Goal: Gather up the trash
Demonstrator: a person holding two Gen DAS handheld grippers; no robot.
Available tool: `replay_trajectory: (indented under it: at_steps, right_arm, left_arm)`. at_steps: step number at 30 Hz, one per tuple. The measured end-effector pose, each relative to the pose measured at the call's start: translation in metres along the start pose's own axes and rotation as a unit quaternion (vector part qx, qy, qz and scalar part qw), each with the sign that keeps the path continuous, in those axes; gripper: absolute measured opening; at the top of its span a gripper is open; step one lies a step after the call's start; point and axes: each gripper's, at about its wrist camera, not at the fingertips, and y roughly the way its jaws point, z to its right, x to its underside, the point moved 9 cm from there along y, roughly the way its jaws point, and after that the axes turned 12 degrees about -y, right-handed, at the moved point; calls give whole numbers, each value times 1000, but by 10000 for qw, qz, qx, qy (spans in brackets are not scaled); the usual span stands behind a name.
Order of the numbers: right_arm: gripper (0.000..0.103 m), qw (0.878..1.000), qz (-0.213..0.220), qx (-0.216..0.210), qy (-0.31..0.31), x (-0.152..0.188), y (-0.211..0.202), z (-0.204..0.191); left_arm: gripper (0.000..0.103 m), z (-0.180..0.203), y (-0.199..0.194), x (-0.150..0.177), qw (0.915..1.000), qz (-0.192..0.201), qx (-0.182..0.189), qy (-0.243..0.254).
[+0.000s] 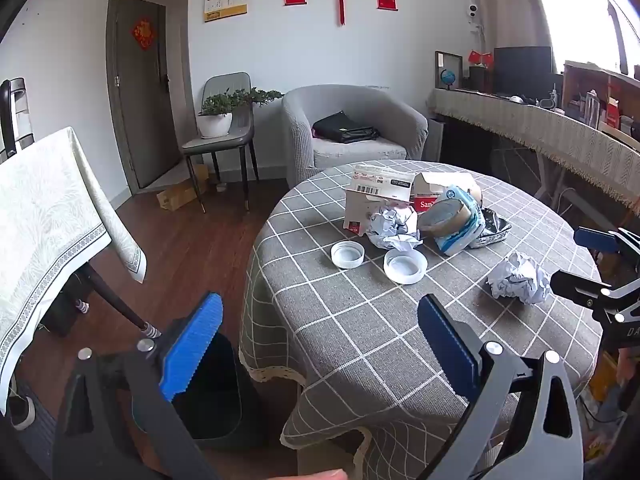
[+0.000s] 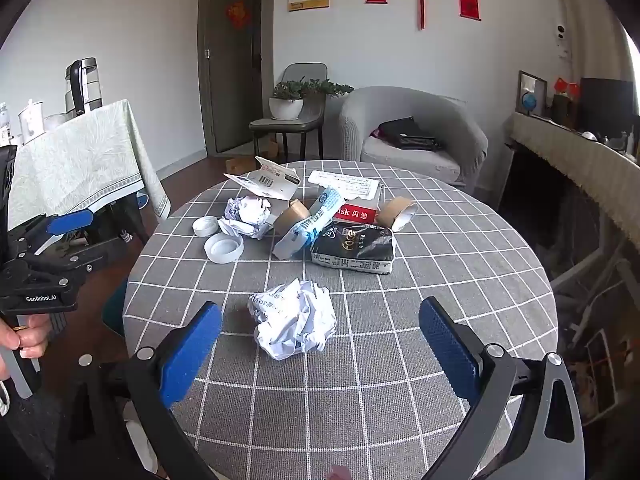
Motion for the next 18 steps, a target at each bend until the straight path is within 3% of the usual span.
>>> replay_trajectory:
  at_steps: [18]
  right_arm:
    - [100, 10000, -69, -29, 55, 3, 4, 1]
  left_arm:
    - [100, -3, 0, 0, 10000, 27, -7, -43]
